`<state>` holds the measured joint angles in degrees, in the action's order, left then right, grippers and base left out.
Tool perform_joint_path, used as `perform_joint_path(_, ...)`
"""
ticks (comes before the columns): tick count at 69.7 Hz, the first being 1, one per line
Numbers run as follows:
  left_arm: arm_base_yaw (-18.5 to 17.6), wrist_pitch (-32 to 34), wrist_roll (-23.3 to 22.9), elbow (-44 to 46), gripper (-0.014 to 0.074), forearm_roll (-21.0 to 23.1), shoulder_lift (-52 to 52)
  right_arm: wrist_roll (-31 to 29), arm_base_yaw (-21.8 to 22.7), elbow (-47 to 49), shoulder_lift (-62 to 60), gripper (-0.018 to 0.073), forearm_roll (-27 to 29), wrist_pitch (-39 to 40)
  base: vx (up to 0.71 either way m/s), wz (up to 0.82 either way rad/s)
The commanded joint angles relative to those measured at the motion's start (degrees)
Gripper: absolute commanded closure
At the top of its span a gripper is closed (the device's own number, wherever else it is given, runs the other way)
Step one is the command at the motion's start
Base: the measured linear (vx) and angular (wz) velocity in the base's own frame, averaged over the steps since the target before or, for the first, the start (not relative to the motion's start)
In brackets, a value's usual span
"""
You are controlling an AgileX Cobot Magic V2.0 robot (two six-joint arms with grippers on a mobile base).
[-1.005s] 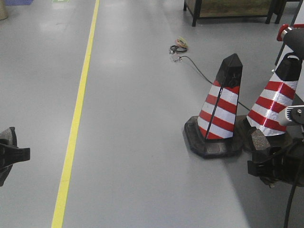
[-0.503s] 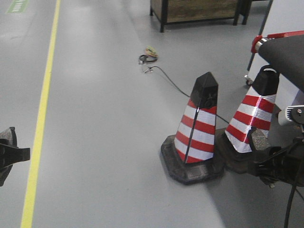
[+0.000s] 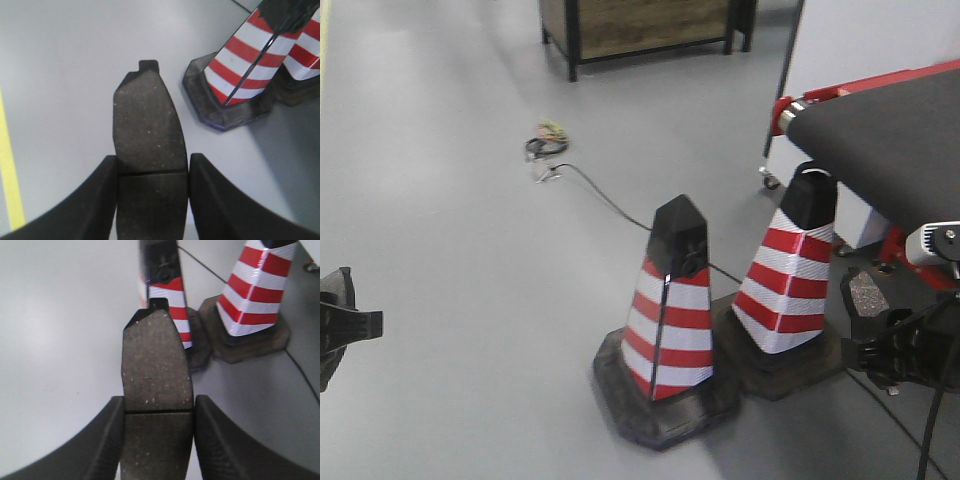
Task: Move and align brake pads A on conveyor
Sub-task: 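Drive past the red-and-white cones toward the dark conveyor, then position both held pads above the dark conveyor belt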
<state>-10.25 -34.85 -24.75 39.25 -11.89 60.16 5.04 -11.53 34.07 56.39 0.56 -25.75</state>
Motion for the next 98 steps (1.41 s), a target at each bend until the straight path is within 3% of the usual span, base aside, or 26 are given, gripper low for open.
perform_joint_path(1,-0.44,3.69,-0.21,1.5,0.0464,-0.44,-1.09,-0.26,0.13,1.74,-0.85,0.0546,-0.16,4.22,0.39,-0.44)
perform_joint_path(98,-0.44,3.69,-0.21,1.5,0.0464,-0.44,-1.09,-0.26,0.13,1.74,-0.85,0.0546,-0.16,4.22,0.29,-0.63)
